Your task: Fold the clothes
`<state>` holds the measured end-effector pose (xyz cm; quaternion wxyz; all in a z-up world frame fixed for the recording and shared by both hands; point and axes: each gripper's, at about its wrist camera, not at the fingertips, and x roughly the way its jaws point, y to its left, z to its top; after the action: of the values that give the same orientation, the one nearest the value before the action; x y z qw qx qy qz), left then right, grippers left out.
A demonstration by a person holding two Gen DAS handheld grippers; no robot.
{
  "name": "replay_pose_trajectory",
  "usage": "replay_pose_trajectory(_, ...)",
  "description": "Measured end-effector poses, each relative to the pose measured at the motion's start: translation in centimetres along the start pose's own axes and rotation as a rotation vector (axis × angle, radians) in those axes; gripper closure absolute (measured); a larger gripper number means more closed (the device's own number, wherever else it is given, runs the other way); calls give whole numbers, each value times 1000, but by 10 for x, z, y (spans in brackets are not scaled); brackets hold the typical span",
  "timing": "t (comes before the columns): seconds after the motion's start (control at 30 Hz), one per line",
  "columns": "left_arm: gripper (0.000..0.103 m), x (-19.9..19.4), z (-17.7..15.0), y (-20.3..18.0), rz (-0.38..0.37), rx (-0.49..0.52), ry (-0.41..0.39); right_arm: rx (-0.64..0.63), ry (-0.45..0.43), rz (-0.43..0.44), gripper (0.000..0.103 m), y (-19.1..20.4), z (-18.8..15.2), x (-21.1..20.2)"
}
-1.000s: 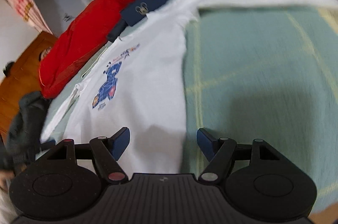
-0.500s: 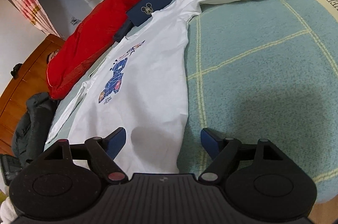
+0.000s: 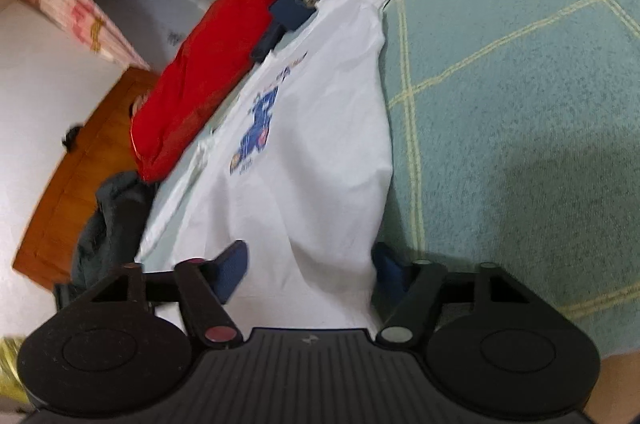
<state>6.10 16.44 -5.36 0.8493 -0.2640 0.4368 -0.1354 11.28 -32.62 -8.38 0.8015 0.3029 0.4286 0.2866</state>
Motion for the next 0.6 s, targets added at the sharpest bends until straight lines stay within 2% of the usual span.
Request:
replay_pose_trajectory(0.03, 98, -5, 2, -5, 8, 24, -2, -16, 10, -10, 45, 1, -2, -1)
replay_pose_trajectory(0.07, 98, -10, 3, -10, 16, 47, -5, -30, 17, -26, 60, 2, -5, -1)
replay_pose_trajectory(0.1, 98, -15, 3, -12, 24, 62, -7, -43, 20, -49, 69, 3, -7, -2)
replay_pose_trajectory(0.13, 98, -20, 4, -13, 31, 78, -8, -54, 25, -62, 87, 4, -9, -2)
replay_pose_trajectory(0.17, 98, -22, 5, -15, 43, 83, 2, -63, 30, -65, 91, 6, -10, -3)
replay_pose_trajectory(0.47, 101, -22, -4, 1, 139, 88, 97, -98, 79, -94, 94, 12, -18, -14)
replay_pose_trajectory(0.57, 99, -25, -4, 9, 118, 67, 97, -84, 73, -84, 94, 7, -19, -15)
replay_pose_trajectory(0.6, 97, -26, -4, 12, 107, 60, 94, -79, 68, -80, 90, 6, -19, -15)
